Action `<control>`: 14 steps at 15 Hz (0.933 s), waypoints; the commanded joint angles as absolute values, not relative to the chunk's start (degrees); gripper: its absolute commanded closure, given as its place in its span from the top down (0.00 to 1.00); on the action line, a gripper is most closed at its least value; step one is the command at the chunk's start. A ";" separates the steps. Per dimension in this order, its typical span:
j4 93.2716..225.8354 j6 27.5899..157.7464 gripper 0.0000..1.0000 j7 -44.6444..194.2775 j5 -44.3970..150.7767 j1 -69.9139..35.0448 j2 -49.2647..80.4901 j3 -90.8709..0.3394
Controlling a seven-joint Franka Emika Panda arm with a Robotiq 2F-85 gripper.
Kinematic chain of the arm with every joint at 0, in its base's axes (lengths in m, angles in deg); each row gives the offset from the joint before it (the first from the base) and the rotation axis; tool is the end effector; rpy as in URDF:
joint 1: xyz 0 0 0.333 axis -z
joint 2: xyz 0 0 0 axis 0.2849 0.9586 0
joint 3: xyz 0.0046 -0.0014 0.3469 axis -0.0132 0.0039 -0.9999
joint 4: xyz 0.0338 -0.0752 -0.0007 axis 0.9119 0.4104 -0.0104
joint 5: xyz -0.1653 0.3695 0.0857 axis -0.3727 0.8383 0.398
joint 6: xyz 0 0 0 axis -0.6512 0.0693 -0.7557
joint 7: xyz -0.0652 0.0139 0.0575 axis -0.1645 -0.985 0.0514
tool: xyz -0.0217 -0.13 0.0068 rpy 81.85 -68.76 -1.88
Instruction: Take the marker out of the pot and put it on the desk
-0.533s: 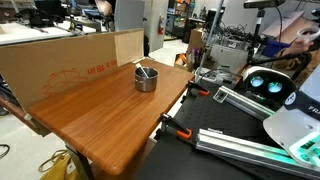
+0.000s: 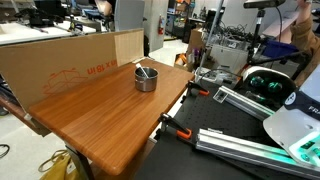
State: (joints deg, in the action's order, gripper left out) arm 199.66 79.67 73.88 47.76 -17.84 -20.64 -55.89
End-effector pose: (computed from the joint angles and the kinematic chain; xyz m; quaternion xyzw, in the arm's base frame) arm 0.4698 0.0589 0.4897 0.9912 0.0687 0.0831 0.0766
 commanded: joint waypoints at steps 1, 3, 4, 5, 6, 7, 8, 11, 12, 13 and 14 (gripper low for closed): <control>199.57 79.55 1.00 74.07 47.54 -18.47 -20.60 -55.34; 200.08 80.66 1.00 74.32 47.35 -18.23 -20.54 -55.16; 200.28 81.17 1.00 74.33 49.06 -18.44 -20.22 -54.57; 200.94 82.12 1.00 74.85 49.56 -18.29 -19.84 -54.30; 201.67 83.04 1.00 74.87 49.96 -18.25 -19.58 -53.98; 202.76 84.63 1.00 73.56 51.47 -18.61 -19.07 -53.13; 203.72 86.15 1.00 73.03 52.59 -18.71 -18.45 -52.60; 206.98 91.95 1.00 70.63 56.94 -18.80 -15.38 -50.88; 207.83 93.69 1.00 70.63 57.57 -18.57 -14.42 -50.75; 208.63 95.54 1.00 69.58 58.71 -18.48 -13.13 -50.24; 208.93 96.41 1.00 68.91 59.69 -18.46 -11.92 -49.88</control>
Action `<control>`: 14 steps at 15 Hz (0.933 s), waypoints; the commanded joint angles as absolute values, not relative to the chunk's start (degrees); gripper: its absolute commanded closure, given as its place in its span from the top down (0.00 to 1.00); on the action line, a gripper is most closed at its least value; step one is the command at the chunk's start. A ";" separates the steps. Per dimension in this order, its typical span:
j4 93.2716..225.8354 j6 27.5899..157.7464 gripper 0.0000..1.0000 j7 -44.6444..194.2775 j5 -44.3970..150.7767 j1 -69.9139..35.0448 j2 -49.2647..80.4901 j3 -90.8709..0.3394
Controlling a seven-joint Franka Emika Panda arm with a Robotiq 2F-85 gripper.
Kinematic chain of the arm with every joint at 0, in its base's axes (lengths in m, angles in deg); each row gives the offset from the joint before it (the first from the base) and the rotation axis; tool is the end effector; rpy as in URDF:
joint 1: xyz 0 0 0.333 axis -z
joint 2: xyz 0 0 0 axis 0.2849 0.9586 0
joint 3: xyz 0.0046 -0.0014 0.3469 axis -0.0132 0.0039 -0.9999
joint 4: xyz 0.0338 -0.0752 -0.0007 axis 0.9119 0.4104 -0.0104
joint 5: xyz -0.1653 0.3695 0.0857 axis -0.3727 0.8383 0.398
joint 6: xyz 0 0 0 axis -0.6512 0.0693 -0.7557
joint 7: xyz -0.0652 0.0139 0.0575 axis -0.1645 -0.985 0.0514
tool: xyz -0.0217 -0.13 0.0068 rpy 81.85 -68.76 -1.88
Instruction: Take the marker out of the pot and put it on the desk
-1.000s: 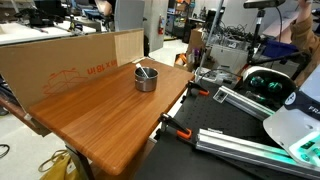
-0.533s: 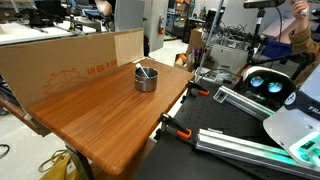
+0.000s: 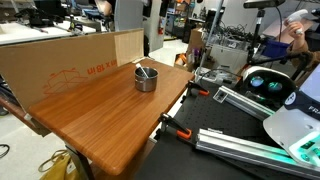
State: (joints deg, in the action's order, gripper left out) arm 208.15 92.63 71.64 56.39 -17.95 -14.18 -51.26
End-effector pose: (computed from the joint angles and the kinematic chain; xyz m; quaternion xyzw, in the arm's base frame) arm 0.4735 0.0286 0.3864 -0.9981 -0.0158 -0.0598 0.0002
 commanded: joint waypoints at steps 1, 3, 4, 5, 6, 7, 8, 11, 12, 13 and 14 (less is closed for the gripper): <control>209.27 97.37 1.00 67.58 61.16 -18.56 -10.54 -49.36; 209.27 98.21 1.00 65.69 63.11 -18.47 -8.02 -48.84; 209.23 98.75 1.00 65.12 63.61 -18.31 -6.84 -48.74; 209.07 99.31 1.00 64.75 63.63 -18.14 -5.65 -48.77; 208.78 99.75 1.00 65.07 63.19 -17.90 -4.35 -48.81; 208.40 100.12 1.00 64.56 63.44 -17.82 -2.96 -48.75; 207.98 100.02 1.00 64.03 63.92 -17.82 -1.84 -48.78; 206.46 100.57 1.00 62.69 64.52 -17.50 1.71 -49.04; 205.91 100.92 1.00 63.43 63.82 -17.31 2.71 -49.06; 205.43 101.52 1.00 63.58 63.75 -17.10 3.77 -49.03; 204.62 101.12 1.00 62.88 64.52 -16.84 4.85 -49.10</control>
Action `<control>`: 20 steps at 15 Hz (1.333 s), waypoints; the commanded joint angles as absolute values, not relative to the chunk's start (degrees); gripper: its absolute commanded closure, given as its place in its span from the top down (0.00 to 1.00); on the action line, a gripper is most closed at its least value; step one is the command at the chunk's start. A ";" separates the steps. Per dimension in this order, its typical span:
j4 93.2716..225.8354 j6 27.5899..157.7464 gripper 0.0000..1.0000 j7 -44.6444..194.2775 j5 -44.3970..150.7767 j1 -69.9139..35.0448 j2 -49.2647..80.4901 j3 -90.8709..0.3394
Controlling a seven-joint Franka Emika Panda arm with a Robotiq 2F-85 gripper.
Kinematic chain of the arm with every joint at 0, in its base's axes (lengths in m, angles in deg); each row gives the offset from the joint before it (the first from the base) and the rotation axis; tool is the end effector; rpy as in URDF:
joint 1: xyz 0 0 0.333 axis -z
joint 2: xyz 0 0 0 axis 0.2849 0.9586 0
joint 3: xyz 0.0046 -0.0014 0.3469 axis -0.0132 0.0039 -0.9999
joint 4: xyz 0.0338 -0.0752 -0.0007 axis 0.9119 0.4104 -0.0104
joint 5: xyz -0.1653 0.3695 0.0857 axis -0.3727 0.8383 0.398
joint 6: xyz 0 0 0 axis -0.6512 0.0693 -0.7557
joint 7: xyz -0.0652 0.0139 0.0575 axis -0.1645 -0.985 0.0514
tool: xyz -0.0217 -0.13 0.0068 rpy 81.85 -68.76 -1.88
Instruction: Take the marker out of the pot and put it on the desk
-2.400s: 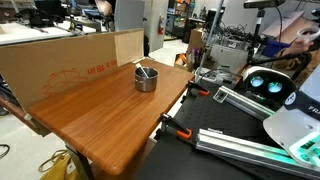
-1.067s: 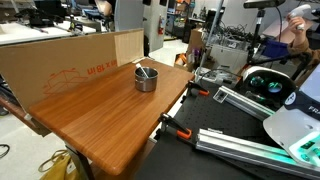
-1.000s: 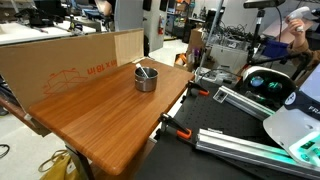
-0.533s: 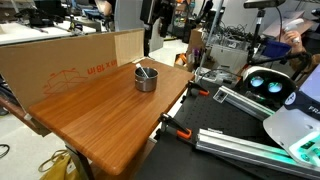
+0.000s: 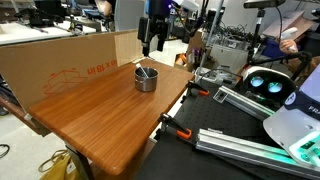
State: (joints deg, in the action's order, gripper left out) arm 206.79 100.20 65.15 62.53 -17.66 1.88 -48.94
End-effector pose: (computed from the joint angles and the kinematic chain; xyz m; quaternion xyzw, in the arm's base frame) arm 0.4987 0.0085 0.2725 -0.9994 -0.0072 0.0011 0.0342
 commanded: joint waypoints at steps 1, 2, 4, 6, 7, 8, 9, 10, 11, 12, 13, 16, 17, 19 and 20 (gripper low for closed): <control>203.96 101.10 1.00 62.44 64.92 -16.52 5.95 -49.16; 203.38 101.01 1.00 62.08 65.28 -16.21 6.93 -49.28; 202.14 100.68 1.00 60.62 66.47 -15.54 8.98 -49.59; 200.82 100.43 1.00 59.82 66.83 -15.14 11.16 -49.80; 200.21 100.40 1.00 59.75 66.71 -15.02 12.15 -49.88; 199.55 100.32 1.00 59.56 66.71 -14.88 13.10 -50.02; 198.99 100.41 1.00 59.66 66.49 -14.81 13.92 -50.09; 198.27 100.38 1.00 59.39 66.64 -14.64 14.89 -50.28; 197.50 100.15 1.00 59.15 66.67 -14.49 15.84 -50.44; 196.78 99.77 1.00 59.27 66.52 -14.43 16.62 -50.56; 196.02 99.43 1.00 59.14 66.52 -14.28 17.47 -50.75; 194.30 99.22 1.00 59.56 66.00 -14.06 19.44 -51.03; 193.77 99.21 1.00 59.66 65.89 -14.01 20.03 -51.05; 192.79 98.89 1.00 59.43 65.99 -13.79 21.04 -51.27; 192.41 98.82 0.78 59.31 65.80 -13.73 21.45 -51.31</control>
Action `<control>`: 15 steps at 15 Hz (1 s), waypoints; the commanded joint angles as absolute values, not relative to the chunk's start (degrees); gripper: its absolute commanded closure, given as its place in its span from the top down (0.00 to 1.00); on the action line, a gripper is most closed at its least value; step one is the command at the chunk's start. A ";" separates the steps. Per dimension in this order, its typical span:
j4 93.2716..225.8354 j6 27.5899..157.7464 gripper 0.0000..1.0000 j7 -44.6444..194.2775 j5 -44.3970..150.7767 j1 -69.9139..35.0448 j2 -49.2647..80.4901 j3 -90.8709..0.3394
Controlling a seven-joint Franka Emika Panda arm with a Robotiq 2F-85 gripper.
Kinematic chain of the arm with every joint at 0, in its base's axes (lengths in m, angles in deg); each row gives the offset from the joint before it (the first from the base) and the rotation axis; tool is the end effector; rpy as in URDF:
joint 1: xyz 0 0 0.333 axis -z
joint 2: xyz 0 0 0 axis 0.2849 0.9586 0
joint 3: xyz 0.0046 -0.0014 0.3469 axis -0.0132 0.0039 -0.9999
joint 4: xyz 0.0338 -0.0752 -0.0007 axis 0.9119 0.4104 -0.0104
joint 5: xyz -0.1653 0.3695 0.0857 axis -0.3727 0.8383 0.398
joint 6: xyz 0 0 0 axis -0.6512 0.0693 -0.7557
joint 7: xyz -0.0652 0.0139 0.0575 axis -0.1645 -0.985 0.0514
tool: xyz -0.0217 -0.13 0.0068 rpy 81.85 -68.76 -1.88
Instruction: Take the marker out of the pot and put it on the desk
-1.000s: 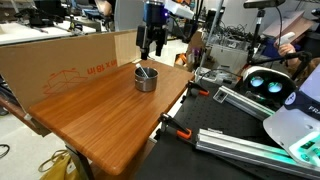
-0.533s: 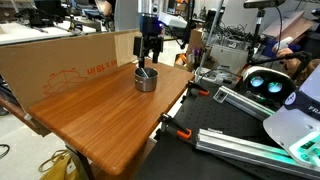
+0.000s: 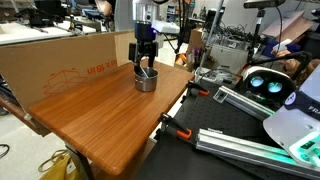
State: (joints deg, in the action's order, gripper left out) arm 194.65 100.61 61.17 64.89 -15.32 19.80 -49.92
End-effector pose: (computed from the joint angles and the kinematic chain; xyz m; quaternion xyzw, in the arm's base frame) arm 0.5579 -0.0034 0.1879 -0.9977 -0.0109 0.0452 0.0496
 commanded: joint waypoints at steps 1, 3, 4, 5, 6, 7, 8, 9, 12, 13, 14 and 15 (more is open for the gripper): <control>192.18 99.14 0.74 59.17 65.42 -13.75 21.72 -51.29; 191.80 98.96 0.60 58.95 65.15 -13.46 21.78 -51.22; 191.67 98.85 0.50 58.80 65.13 -13.32 21.80 -51.22; 191.59 98.78 0.43 58.64 65.08 -13.23 21.82 -51.21; 191.47 98.67 0.35 58.43 65.14 -13.11 21.90 -51.25; 191.42 98.55 0.28 58.26 65.11 -13.07 21.92 -51.25; 191.42 98.44 0.21 58.17 65.01 -13.11 21.93 -51.24; 191.45 98.15 0.12 58.10 64.91 -13.18 21.99 -51.30; 191.41 97.96 0.04 58.00 64.62 -13.28 22.19 -51.51; 191.41 97.89 0.05 57.87 64.55 -13.28 22.18 -51.51; 191.41 97.87 0.05 57.80 64.52 -13.28 22.18 -51.49; 191.45 97.89 0.05 57.73 64.55 -13.27 22.15 -51.50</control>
State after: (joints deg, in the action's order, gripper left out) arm 192.66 99.38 59.03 64.68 -14.22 21.15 -50.65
